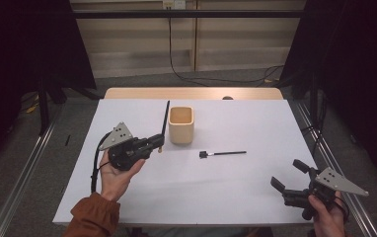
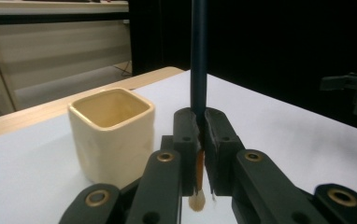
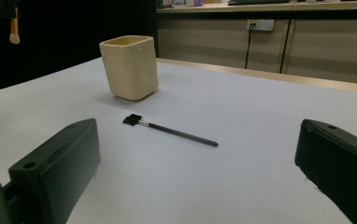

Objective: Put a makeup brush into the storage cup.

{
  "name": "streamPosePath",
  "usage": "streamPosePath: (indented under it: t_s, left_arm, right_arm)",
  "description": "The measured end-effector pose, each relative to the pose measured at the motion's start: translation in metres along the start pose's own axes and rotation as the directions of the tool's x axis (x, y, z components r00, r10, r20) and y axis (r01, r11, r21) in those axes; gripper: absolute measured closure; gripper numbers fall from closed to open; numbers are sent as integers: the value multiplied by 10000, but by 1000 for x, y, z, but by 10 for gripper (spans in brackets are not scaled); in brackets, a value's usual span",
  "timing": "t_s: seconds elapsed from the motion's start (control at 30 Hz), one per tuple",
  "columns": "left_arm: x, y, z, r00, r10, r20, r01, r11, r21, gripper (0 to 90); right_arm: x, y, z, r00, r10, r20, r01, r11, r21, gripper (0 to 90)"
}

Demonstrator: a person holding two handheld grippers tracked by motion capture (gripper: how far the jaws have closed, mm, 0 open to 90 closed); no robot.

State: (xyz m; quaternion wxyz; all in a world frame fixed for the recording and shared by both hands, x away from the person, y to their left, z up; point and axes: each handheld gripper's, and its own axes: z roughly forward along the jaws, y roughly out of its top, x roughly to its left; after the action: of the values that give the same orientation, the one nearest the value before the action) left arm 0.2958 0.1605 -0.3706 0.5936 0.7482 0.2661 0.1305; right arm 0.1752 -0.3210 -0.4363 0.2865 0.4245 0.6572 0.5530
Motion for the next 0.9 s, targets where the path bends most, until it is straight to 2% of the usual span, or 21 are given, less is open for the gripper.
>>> streamPosePath:
  t_s: [0.3,0.43,0.47,0.57,0.67,0.77,0.8,0.87,0.9]
  left_arm:
    - [-12,3,8,9978,10,669,-19,9999,140,843]
    - [-21,4,17,9920,28,1263,-74,9993,361,843]
    - [-21,4,17,9920,28,1263,-74,9993,361,843]
    - [-24,3,22,9870,-48,1608,-24,9990,446,843]
    - [-26,2,26,9853,-47,1709,-49,9984,556,843]
    - [-30,0,34,9813,22,1927,-175,9968,776,843]
    - [-34,-1,39,9786,141,2053,-351,9944,993,843]
    - [-35,-1,41,9769,121,2135,-358,9936,1075,843]
    - [-37,-3,46,9761,201,2165,-506,9894,1362,843]
  right_arm:
    - [1,1,1,9999,53,-100,-54,9999,-94,0]
    - [2,1,1,9998,-47,-198,45,10000,-84,0]
    - [2,1,1,9998,-31,-200,29,10000,-87,0]
    - [3,2,2,9994,-37,-349,34,10000,-91,0]
    - [5,2,2,9986,-86,-515,81,9999,-92,0]
    - [6,2,5,9976,-142,-681,136,9999,-81,0]
    - [6,2,6,9973,-177,-713,173,9998,-63,0]
    - [6,3,7,9969,-185,-768,183,9998,-34,0]
    - [7,3,9,9956,-268,-900,266,9996,-30,0]
